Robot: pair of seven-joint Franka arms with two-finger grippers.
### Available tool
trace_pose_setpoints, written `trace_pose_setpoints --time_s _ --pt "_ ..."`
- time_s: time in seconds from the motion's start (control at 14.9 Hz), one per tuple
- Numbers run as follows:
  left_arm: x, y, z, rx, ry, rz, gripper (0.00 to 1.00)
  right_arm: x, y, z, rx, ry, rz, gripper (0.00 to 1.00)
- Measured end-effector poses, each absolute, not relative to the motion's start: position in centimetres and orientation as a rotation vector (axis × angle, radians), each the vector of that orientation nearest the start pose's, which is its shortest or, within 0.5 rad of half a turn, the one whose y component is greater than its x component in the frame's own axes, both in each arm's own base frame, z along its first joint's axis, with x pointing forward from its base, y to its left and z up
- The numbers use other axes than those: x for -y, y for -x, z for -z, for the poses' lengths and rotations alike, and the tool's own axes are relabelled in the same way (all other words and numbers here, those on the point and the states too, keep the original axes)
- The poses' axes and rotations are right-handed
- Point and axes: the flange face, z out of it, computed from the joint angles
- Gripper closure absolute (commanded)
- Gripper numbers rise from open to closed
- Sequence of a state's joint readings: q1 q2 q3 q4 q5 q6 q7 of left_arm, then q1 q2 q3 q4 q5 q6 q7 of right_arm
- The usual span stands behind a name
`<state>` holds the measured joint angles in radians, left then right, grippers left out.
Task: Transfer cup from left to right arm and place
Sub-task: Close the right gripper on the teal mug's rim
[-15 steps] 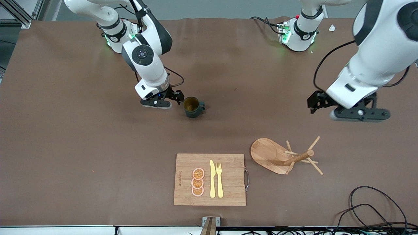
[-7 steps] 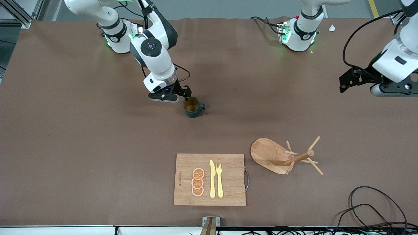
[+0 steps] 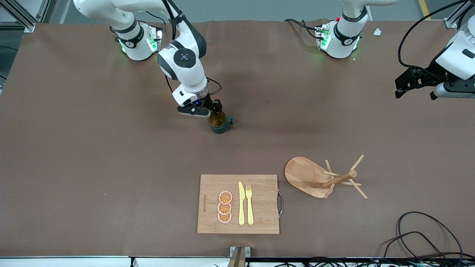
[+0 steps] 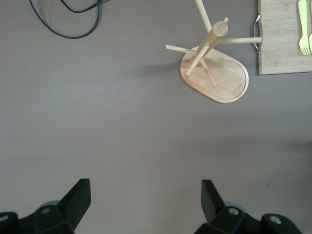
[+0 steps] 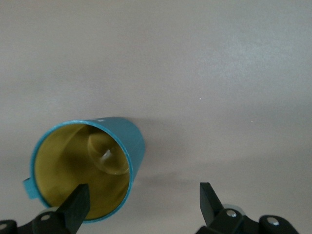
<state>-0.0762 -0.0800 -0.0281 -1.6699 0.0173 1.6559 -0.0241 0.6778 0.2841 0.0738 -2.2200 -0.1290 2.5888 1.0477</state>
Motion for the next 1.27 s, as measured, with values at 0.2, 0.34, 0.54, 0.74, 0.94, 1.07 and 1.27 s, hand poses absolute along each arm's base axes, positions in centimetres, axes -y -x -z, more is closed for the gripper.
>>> trace_pose_setpoints --time_s 0.2,0.34,0.54,0.74,0.94,1.07,1.27 --pt "5.8 -54.1 -62.0 -0.134 3.122 0.099 0.00 -38.6 -41.0 -25.3 -0.331 3.091 0.166 0.06" --pt "6.0 -54.5 -62.6 -0.138 3.123 0.134 0.00 -38.5 -41.4 -25.6 -0.340 3.086 0.175 0.14" --pt "6.0 -54.7 -64.6 -0.139 3.122 0.197 0.00 -38.7 -42.0 -26.2 -0.364 3.075 0.189 0.35" --pt "6.7 -54.2 -64.4 -0.160 3.122 0.134 0.00 -38.8 -42.1 -26.2 -0.392 3.071 0.188 0.60" --pt "8.5 -53.7 -64.0 -0.206 3.119 0.095 0.00 -38.8 -42.1 -26.1 -0.420 3.068 0.185 0.85" --pt "8.3 -53.4 -64.8 -0.198 3.119 0.100 0.00 -38.9 -42.1 -25.8 -0.452 3.065 0.179 1.00" --pt "7.5 -51.2 -67.8 -0.146 3.119 0.122 0.00 -39.4 -42.3 -25.7 -0.509 3.056 0.175 1.00"
